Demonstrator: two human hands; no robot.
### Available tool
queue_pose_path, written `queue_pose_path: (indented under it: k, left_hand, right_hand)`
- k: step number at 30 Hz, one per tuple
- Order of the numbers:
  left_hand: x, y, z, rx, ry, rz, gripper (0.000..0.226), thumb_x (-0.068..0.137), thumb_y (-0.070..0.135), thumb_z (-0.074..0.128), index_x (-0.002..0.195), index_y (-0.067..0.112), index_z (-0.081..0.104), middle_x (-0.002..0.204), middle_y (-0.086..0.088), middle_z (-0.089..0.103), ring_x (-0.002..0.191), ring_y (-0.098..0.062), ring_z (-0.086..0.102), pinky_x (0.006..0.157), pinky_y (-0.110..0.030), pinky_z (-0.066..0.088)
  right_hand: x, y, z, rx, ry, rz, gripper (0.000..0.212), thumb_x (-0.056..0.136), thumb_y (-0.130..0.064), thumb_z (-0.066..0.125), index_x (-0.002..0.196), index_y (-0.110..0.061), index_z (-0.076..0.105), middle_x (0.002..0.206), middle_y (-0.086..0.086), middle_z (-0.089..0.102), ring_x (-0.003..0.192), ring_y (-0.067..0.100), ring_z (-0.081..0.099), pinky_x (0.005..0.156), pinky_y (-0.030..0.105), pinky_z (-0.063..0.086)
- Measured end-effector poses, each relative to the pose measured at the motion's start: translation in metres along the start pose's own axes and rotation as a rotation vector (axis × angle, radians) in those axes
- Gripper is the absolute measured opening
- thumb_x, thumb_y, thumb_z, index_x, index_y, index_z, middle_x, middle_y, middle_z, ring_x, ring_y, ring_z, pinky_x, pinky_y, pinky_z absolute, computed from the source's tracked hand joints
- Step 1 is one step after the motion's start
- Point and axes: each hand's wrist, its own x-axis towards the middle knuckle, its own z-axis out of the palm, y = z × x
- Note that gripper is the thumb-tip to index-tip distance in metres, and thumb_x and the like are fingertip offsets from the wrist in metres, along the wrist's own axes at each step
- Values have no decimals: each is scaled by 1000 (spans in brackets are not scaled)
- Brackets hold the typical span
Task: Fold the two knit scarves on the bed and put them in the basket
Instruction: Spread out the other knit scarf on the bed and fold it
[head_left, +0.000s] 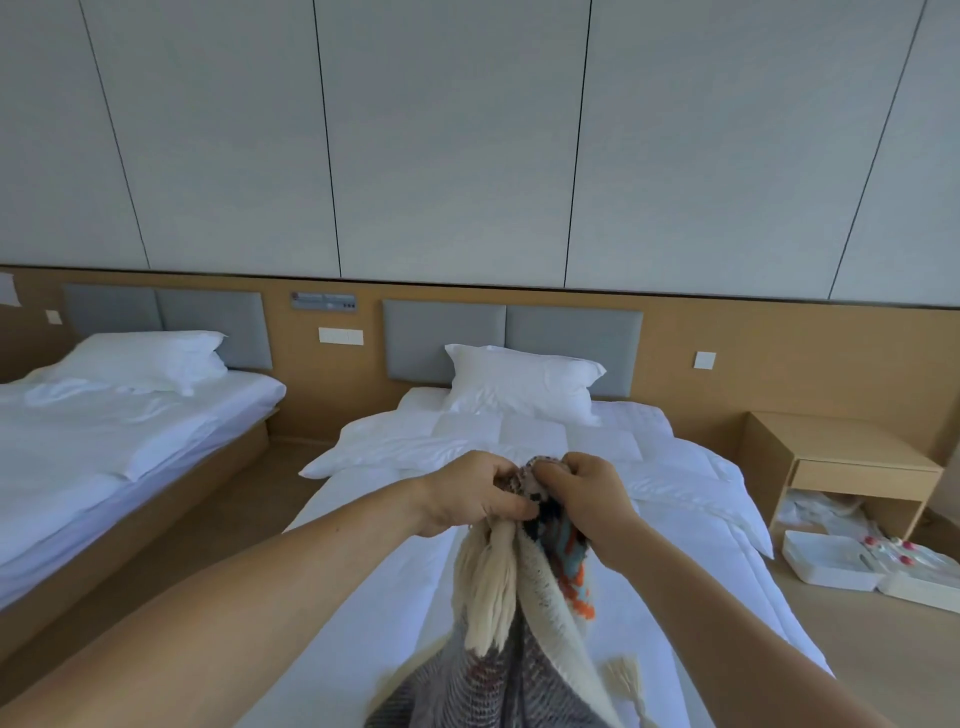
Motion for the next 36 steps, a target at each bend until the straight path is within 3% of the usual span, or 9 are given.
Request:
queue_pose_path:
  k: [6,9,13,16,18,23,30,33,36]
  left_hand:
    - [-2,7,-24,-30,-60,-68,13,93,7,61,99,1,71,85,-10,70,73,-15,65,71,-23,51]
    - [-4,15,-31,-22,-94,-74,17,94,2,57,104,4,71,90,-7,72,78,-13,67,75,-22,53]
    - [-8,28,-41,24,-184,-81,19,93,1,60,108,2,71,97,-12,71,80,-17,68,78,-27,56]
    - [-11,46,-48,31,-275,-71,19,90,0,63,104,6,73,98,-12,72,84,-19,69,83,-31,56]
    - [-14,62,-52,44,-328,-54,22,87,1,65,108,4,71,101,-12,71,87,-19,68,86,-32,55]
    - [-23,110,-70,92,-349,-5,24,90,-7,57,110,0,69,100,-12,72,84,-18,70,81,-30,58]
    - [-12,175,-116,309,111,125,21,90,-3,61,106,6,72,93,-11,73,78,-18,67,71,-25,57]
    - [-3,172,-126,745,300,156,22,89,3,66,108,13,73,93,4,70,90,-11,64,72,-11,47]
    - [6,160,-124,941,344,139,23,91,10,64,113,13,72,108,3,69,100,-12,62,84,-20,46]
  right_hand:
    - [-3,9,-22,-113,-180,36,41,81,-31,73,58,-19,41,58,-2,48,58,16,49,56,27,38]
    - [-6,13,-29,-59,-370,122,30,74,-31,77,63,-16,54,67,6,63,66,24,62,66,38,50]
    - [-3,16,-37,-60,-485,60,28,79,-28,79,97,-12,63,94,7,72,84,24,70,82,40,58]
    - [-2,7,-37,-90,-471,-99,58,82,-34,77,133,-39,50,129,-11,58,110,14,64,92,34,55]
    - [-1,-1,-34,-32,-539,-137,66,80,-39,75,138,-46,45,139,-15,52,121,14,58,97,37,53]
    - [5,-19,-40,45,-648,-66,65,75,-46,80,114,1,60,113,23,69,105,41,66,97,53,51]
    - [13,-49,-56,-244,-367,-144,46,84,-53,67,94,-8,64,88,5,73,77,12,70,72,26,58]
    - [15,-66,-68,-325,-148,-191,43,87,-47,68,69,-12,49,60,-4,51,42,-1,44,42,13,36]
    - [20,-90,-87,-411,-24,-265,45,79,-48,75,69,-10,53,61,3,58,50,10,51,50,21,40]
